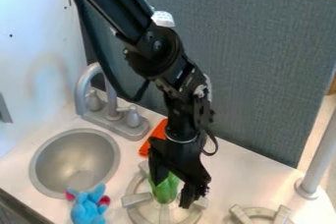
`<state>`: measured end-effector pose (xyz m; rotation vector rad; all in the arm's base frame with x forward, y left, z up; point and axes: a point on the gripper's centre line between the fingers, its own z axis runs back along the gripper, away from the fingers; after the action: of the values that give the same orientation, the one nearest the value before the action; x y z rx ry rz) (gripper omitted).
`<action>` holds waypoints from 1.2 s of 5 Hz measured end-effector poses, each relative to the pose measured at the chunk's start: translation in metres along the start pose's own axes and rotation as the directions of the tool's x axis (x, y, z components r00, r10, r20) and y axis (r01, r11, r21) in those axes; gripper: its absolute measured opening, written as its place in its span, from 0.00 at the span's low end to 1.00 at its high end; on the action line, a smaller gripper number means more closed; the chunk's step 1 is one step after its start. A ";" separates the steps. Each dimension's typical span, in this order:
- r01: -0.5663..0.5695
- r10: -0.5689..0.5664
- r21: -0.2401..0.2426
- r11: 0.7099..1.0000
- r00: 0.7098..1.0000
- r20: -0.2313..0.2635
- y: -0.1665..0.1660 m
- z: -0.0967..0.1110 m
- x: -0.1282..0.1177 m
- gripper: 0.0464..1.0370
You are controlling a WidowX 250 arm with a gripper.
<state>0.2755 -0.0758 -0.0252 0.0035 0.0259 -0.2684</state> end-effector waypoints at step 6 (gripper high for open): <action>0.211 -0.208 -0.031 0.977 0.976 0.067 -0.092 0.008 0.039 0.96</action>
<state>0.2888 -0.1753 -0.0181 -0.0461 -0.0322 -0.4791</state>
